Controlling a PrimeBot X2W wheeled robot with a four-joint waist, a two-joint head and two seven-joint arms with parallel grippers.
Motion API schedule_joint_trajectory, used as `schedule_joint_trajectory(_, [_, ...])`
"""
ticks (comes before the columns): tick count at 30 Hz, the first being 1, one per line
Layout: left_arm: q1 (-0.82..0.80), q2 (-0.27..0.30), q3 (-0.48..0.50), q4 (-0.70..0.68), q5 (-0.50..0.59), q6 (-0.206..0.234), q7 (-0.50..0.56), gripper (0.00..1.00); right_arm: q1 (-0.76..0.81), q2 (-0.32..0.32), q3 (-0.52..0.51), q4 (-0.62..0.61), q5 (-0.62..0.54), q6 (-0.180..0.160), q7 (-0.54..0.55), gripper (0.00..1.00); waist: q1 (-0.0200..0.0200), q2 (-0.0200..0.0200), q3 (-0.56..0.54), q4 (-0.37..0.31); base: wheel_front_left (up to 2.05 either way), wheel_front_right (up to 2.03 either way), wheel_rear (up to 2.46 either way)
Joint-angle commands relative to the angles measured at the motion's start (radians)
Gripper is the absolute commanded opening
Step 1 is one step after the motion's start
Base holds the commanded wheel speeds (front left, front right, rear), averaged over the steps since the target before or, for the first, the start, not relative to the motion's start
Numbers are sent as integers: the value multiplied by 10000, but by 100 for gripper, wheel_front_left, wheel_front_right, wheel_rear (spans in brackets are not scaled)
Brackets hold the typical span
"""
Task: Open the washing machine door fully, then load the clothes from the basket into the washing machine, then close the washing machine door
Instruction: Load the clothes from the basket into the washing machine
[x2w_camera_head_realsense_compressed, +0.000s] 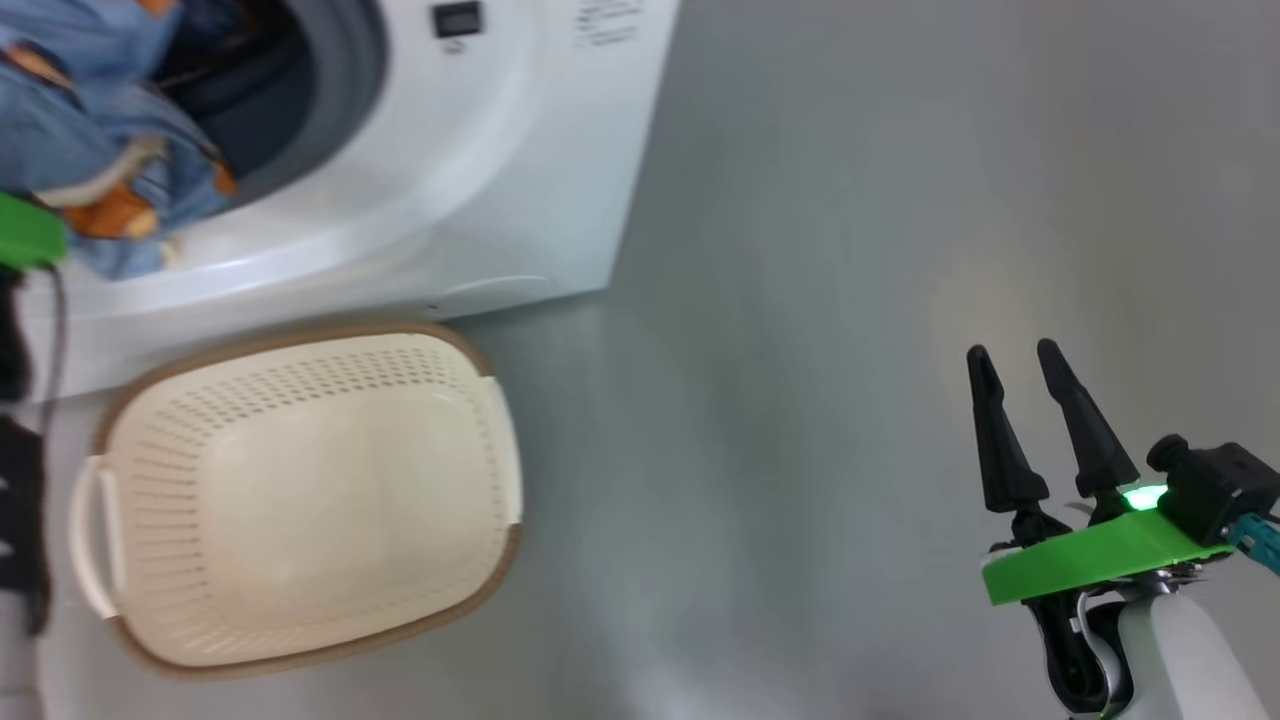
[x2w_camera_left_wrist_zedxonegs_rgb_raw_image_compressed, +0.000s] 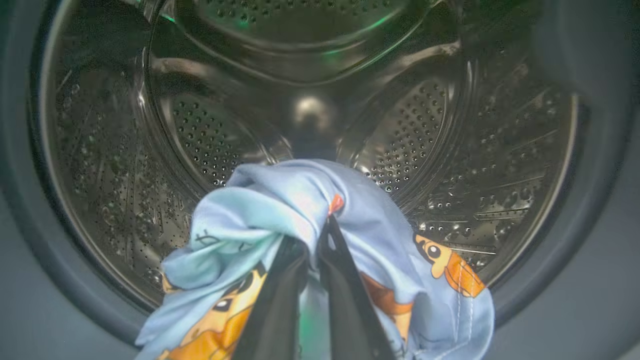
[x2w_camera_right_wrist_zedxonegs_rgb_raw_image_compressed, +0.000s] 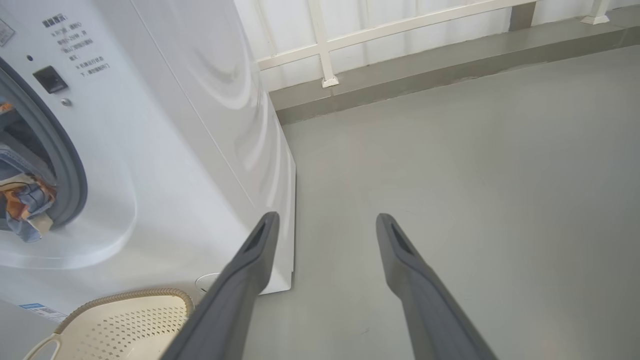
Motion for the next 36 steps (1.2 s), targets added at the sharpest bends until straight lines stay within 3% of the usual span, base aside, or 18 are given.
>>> schedule_joint_trajectory(1, [-314,581,290,-90,-48,-15,-59,0,-30,-26,254,-237,-56,27,-48,100,0,0,636,-665,0,0,0])
schedule_joint_trajectory(7, [-1480,1145,546,1178,277,-15,-59,0,-130,107,457,-227,-24,27,-48,100,0,0,867,-1056,0,0,0])
schedule_joint_trajectory(16, [-2413,1069,1052,232,1201,-15,-59,0,-265,186,479,-357,-51,27,-48,100,0,0,1161,-1096,0,0,0])
schedule_joint_trajectory(17, [-2350,1034,981,392,1258,-15,-59,32,-270,191,492,-350,-58,27,-48,100,0,0,1151,-1091,0,0,0])
schedule_joint_trajectory(18, [-2286,1002,964,826,1263,-15,-59,100,-279,207,530,-330,-68,27,-48,100,0,0,1125,-1092,0,0,0])
schedule_joint_trajectory(23, [-2341,1045,697,1976,1161,-15,-59,100,-260,215,588,-272,-51,27,-48,100,0,0,1063,-1054,0,0,0])
schedule_joint_trajectory(36, [-2113,942,551,2690,1020,-15,-59,100,-288,174,553,-232,-49,27,-48,100,0,0,981,-909,0,0,0])
